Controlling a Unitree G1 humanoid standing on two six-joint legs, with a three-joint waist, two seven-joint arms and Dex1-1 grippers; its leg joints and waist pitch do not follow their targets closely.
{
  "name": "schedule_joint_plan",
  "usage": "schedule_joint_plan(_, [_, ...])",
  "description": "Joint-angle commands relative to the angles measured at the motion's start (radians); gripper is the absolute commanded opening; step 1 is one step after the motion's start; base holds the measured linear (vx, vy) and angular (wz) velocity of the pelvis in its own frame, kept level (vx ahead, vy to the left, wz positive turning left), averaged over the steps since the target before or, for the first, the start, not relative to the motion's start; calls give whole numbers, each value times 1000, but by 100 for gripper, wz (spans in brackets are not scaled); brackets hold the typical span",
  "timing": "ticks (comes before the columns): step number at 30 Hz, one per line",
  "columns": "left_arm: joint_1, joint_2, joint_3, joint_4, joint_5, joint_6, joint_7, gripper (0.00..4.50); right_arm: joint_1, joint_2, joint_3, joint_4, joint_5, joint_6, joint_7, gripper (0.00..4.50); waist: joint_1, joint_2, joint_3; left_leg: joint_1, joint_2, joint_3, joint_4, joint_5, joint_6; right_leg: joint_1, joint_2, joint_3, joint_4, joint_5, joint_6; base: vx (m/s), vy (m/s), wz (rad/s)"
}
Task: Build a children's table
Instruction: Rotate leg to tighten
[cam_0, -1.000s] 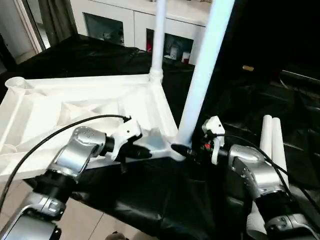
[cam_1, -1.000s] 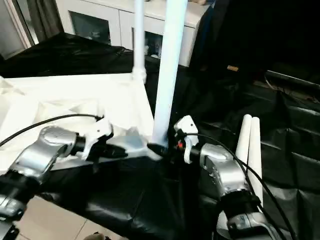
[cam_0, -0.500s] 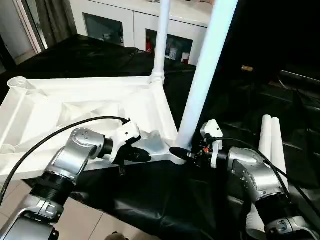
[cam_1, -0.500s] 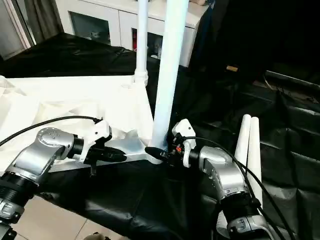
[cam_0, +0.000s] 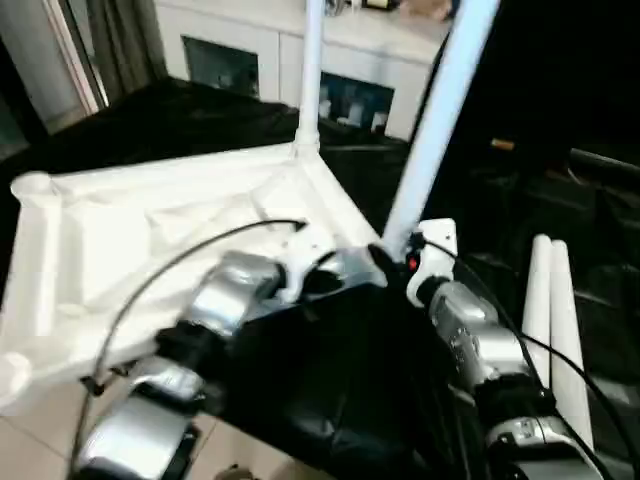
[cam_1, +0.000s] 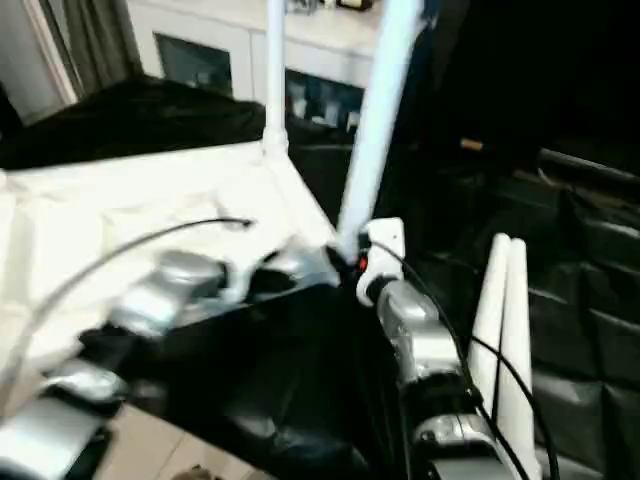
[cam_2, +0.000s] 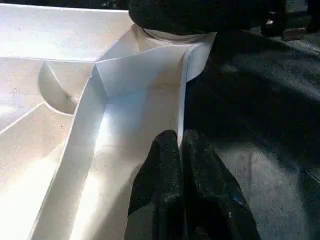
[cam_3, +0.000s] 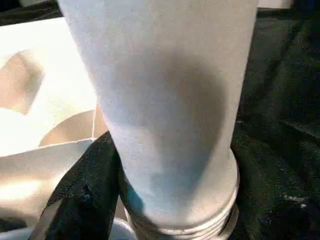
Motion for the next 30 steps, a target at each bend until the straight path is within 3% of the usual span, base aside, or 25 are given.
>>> schedule_joint_plan(1, [-7, -14, 37, 33, 1, -33, 130, 0, 34, 57, 95, 11, -43, 14, 45, 274, -2, -9, -54, 2, 39, -16, -58, -135, 21, 38, -97, 67, -87, -125, -130, 0, 0, 0])
schedule_joint_plan(3, [-4, -9, 33, 28, 2, -35, 115, 0, 38, 61, 98, 4, -40, 6, 50, 274, 0, -9, -53, 2, 40, -16, -59, -143, 24, 38, -97, 66, -89, -137, -127, 0, 0, 0])
schedule_joint_plan(5, [7, 14, 31, 12, -6, -42, 66, 0, 39, 53, 86, -10, -22, -11, 74, 344, 1, -6, -52, 3, 41, -17, -61, -162, 20, 36, -99, 66, -93, -180, -118, 0, 0, 0])
schedule_joint_plan(7, [24, 42, 29, -5, -12, -48, 21, 0, 35, 25, 81, -18, -12, -22, 118, 353, 0, -7, -52, 2, 41, -17, -62, -170, 20, 36, -98, 66, -93, -185, -116, 0, 0, 0])
schedule_joint_plan(8, [35, 57, 27, -17, -16, -53, -7, 0, 33, 7, 83, -23, -6, -20, 146, 366, -7, -8, -52, -7, 40, -20, -64, -164, 18, 43, -97, 64, -90, -177, -114, 0, 0, 0])
schedule_joint_plan(10, [51, 82, 22, -30, -16, -67, -43, 0, 33, -28, 95, -31, -4, -23, 210, 387, -17, -6, -52, -6, 42, -21, -64, -173, 16, 41, -97, 62, -94, -188, -114, 0, 0, 0])
schedule_joint_plan(16, [120, 152, 22, -121, -67, -90, -194, 0, 44, -135, 120, -51, 8, -28, 407, 387, -21, -8, -54, -4, 42, -16, -56, -135, 45, 41, -94, 65, -84, -103, -156, 0, 0, 0])
schedule_joint_plan(17, [155, 186, 13, -179, -103, -89, -280, 0, 50, -167, 121, -63, 18, -30, 465, 387, -21, -16, -54, -6, 43, -15, -55, -122, 53, 43, -95, 65, -80, -88, -165, 0, 0, 0])
schedule_joint_plan(20, [194, 238, -5, -250, -138, -66, -379, 0, 52, -204, 116, -80, 41, -30, 542, 387, -20, -13, -53, -4, 44, -12, -53, -113, 71, 37, -91, 65, -76, -54, -182, 0, 0, 0])
schedule_joint_plan(27, [219, 272, -5, -293, -151, -41, -438, 0, 65, -241, 144, -94, 53, -25, 649, 387, -14, -16, -49, -3, 45, -12, -56, -129, 53, 37, -91, 65, -80, -107, -172, 0, 0, 0])
schedule_joint_plan(30, [225, 284, -3, -306, -154, -31, -436, 0, 70, -241, 148, -96, 55, -25, 670, 359, -13, -17, -50, -4, 44, -12, -55, -120, 53, 38, -91, 65, -79, -102, -169, 0, 0, 0])
